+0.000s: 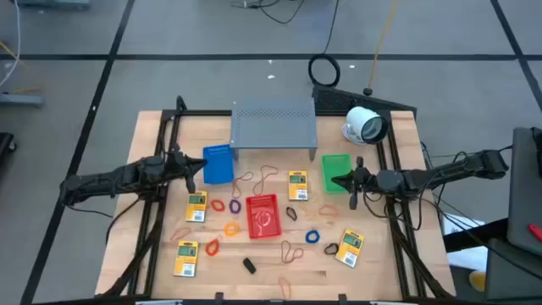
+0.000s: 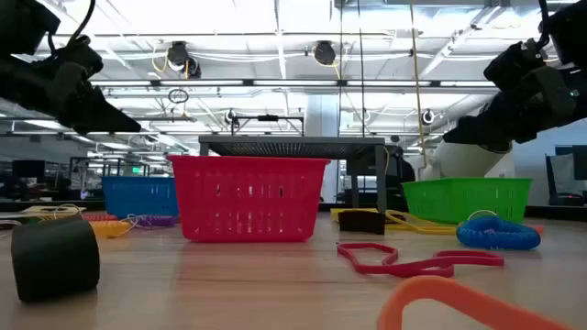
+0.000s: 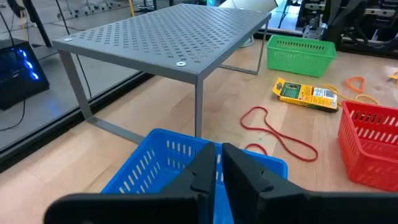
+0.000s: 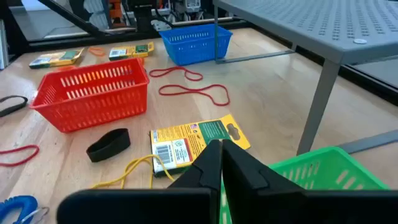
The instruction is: Pick & Place Office Desk Supplies
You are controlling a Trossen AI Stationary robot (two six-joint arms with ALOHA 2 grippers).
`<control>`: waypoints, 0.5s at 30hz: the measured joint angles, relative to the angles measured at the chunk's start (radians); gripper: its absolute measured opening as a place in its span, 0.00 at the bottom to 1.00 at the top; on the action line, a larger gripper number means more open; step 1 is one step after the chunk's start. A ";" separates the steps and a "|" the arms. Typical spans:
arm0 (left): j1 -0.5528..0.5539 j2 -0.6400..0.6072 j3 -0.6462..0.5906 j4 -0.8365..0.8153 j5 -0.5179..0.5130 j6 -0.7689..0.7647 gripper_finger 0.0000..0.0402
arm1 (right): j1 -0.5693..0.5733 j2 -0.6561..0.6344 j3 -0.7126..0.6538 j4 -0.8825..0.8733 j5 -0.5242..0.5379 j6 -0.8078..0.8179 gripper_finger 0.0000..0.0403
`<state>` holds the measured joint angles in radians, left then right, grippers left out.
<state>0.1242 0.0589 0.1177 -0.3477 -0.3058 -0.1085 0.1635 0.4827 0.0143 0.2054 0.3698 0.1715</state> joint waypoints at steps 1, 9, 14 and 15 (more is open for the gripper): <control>0.000 0.000 0.000 0.000 0.000 0.000 0.09 | 0.000 0.003 0.000 0.000 0.000 0.000 0.01; 0.000 0.000 0.000 0.000 0.000 0.000 0.09 | 0.000 0.013 0.000 0.007 -0.002 0.000 0.01; 0.000 0.000 0.000 0.000 0.000 -0.001 0.09 | 0.000 0.013 0.000 0.125 -0.008 -0.045 0.01; 0.000 0.000 0.000 0.000 0.000 -0.001 0.09 | 0.001 0.013 0.000 0.185 -0.018 -0.073 0.01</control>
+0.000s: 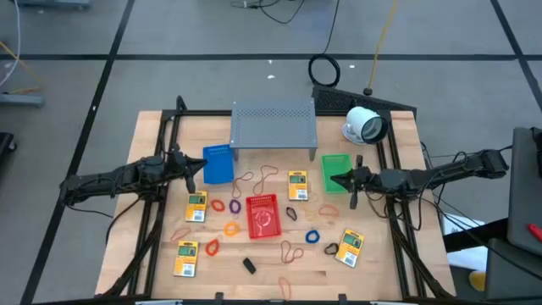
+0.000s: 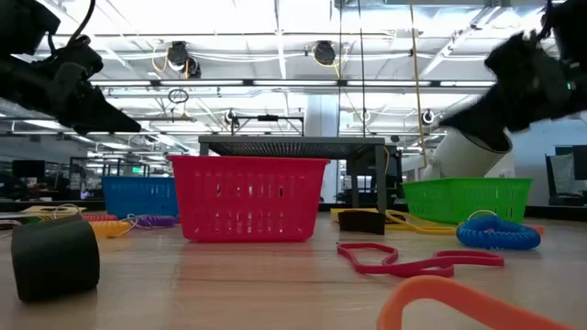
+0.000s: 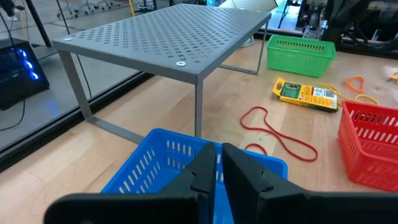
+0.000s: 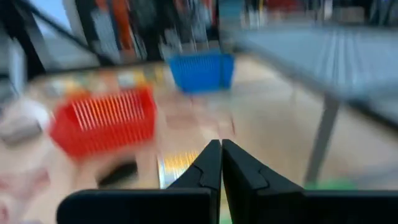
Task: Pick & Place Office Desk Supplies
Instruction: Put the yellow crayon box into the red bin
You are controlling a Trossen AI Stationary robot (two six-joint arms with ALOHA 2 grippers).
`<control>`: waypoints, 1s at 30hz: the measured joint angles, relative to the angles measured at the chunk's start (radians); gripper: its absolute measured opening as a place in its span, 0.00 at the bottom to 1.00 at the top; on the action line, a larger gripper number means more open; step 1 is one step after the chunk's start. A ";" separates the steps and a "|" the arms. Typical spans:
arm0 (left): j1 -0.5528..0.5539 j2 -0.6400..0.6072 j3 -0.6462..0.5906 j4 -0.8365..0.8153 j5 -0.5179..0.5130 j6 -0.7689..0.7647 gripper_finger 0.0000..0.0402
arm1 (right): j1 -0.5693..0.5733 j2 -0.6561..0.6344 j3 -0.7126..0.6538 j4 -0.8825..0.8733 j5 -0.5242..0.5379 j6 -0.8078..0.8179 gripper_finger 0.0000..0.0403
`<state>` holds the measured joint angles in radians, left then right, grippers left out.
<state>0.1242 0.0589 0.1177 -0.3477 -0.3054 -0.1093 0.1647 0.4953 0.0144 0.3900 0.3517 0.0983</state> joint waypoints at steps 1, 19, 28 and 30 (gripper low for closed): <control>0.000 0.000 0.000 0.000 0.000 0.000 0.09 | 0.000 0.000 0.003 0.057 -0.020 -0.030 0.01; 0.000 0.000 -0.001 0.002 0.020 -0.005 0.09 | -0.027 0.265 0.545 -0.448 -0.013 -0.035 0.01; 0.000 0.000 -0.001 0.008 0.020 0.001 0.09 | -0.104 0.531 0.676 -0.457 -0.016 -0.032 0.04; 0.000 0.000 -0.001 0.008 0.040 -0.010 0.09 | -0.123 0.575 0.677 -0.457 -0.016 -0.030 0.08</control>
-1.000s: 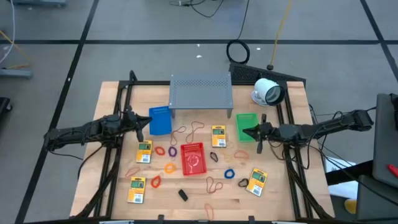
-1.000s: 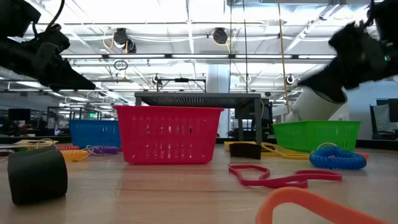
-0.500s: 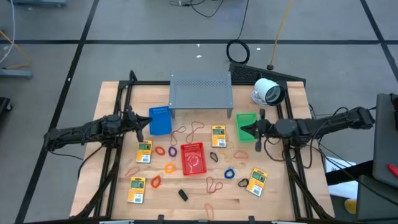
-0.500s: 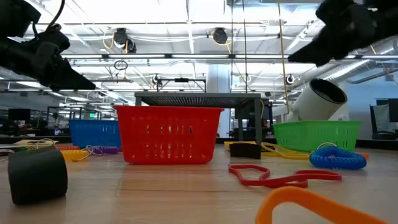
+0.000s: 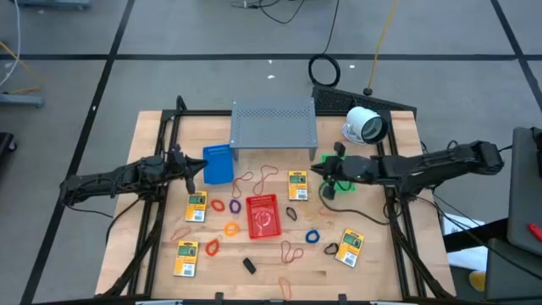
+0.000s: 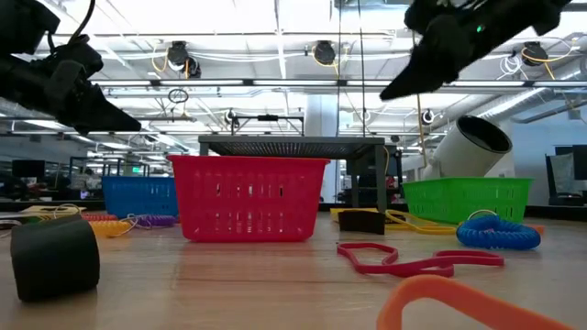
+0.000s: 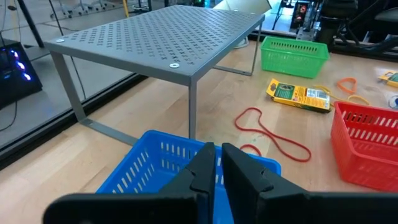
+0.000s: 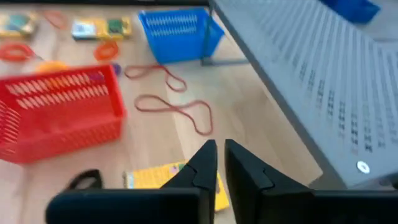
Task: Pick & Place Office Desk Supplies
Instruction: Put the yellow crayon box into the red bin
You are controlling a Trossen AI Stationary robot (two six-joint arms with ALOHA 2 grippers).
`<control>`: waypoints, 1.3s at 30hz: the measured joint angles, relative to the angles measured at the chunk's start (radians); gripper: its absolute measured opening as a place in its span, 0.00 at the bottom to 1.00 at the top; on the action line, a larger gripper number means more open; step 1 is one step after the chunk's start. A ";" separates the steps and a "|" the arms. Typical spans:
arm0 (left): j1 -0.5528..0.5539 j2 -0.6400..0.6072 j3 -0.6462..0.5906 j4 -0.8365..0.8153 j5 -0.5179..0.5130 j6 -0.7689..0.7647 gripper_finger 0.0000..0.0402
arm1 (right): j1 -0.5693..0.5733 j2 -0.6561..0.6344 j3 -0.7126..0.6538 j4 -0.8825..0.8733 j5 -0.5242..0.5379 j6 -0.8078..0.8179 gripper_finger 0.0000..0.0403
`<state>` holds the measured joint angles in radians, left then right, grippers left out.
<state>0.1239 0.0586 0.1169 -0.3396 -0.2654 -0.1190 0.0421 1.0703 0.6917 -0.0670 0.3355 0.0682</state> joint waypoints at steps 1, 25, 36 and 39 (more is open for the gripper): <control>0.000 0.000 0.000 -0.004 0.015 -0.014 0.09 | -0.009 0.018 0.002 0.002 -0.004 0.004 0.09; -0.001 0.000 0.000 0.103 0.050 0.098 0.09 | -0.147 0.347 0.002 0.163 -0.298 -0.036 0.51; -0.001 0.000 0.000 0.114 0.063 0.082 0.09 | -0.161 0.389 0.002 0.201 -0.305 -0.069 0.59; -0.001 0.000 0.000 0.114 0.064 0.079 0.09 | -0.172 0.389 0.002 0.198 -0.306 -0.069 0.59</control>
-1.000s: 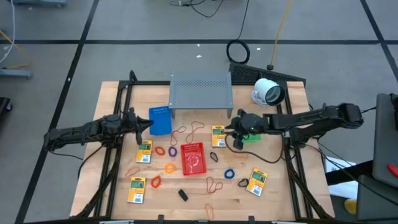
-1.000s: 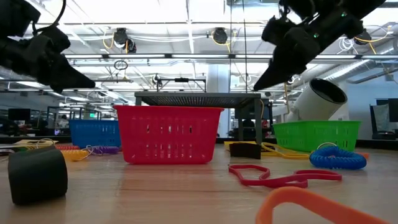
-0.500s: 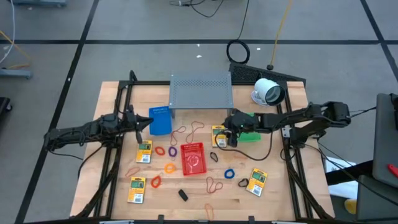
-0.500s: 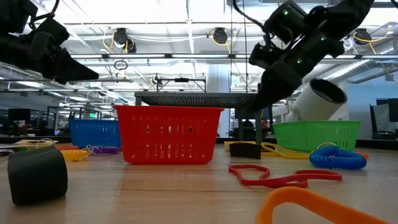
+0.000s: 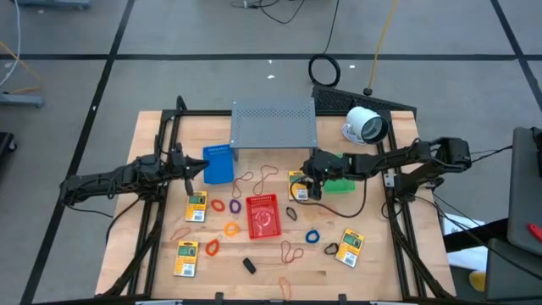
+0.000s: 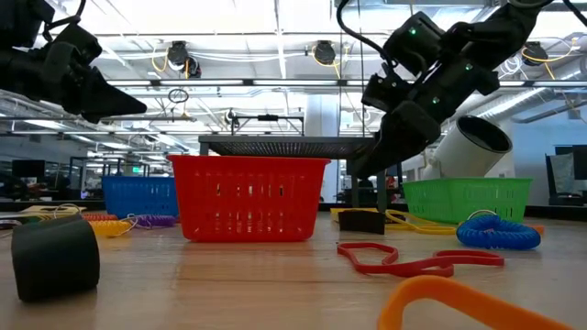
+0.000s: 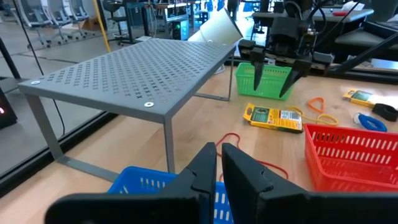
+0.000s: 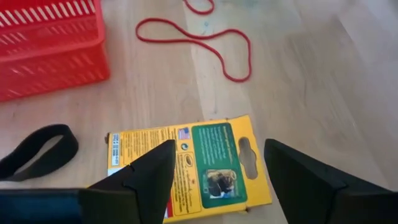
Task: Pick & Place Office Desk Supplies
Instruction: Put the yellow crayon box into the red bin
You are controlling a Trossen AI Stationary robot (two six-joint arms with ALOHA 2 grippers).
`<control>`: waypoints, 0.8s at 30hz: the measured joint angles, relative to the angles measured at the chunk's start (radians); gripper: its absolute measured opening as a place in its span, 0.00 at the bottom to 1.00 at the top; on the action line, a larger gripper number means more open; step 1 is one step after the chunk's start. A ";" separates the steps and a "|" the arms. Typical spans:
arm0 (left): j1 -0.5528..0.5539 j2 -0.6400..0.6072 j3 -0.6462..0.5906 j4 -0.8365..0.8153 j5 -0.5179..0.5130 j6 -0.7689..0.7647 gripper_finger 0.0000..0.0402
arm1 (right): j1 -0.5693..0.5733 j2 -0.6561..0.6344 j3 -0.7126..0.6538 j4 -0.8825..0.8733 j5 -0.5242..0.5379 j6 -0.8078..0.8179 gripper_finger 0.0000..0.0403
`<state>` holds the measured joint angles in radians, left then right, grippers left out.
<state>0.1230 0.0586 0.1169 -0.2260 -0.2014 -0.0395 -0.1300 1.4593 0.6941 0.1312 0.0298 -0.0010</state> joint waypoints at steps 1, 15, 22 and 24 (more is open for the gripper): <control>0.000 0.000 0.000 0.000 0.000 0.000 0.09 | -0.002 0.000 0.000 0.001 -0.002 0.000 0.58; 0.000 0.000 0.000 -0.006 0.001 0.000 0.09 | 0.015 0.014 0.000 0.013 -0.009 0.015 0.57; 0.000 0.000 0.000 -0.009 0.001 0.001 0.09 | 0.014 0.099 0.000 0.074 -0.035 0.023 0.58; 0.000 0.000 0.000 -0.009 0.002 0.001 0.09 | 0.014 0.126 -0.001 0.106 -0.035 0.017 0.58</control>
<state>0.1230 0.0586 0.1169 -0.2352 -0.1997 -0.0383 -0.1158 1.5851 0.6929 0.2367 -0.0055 0.0163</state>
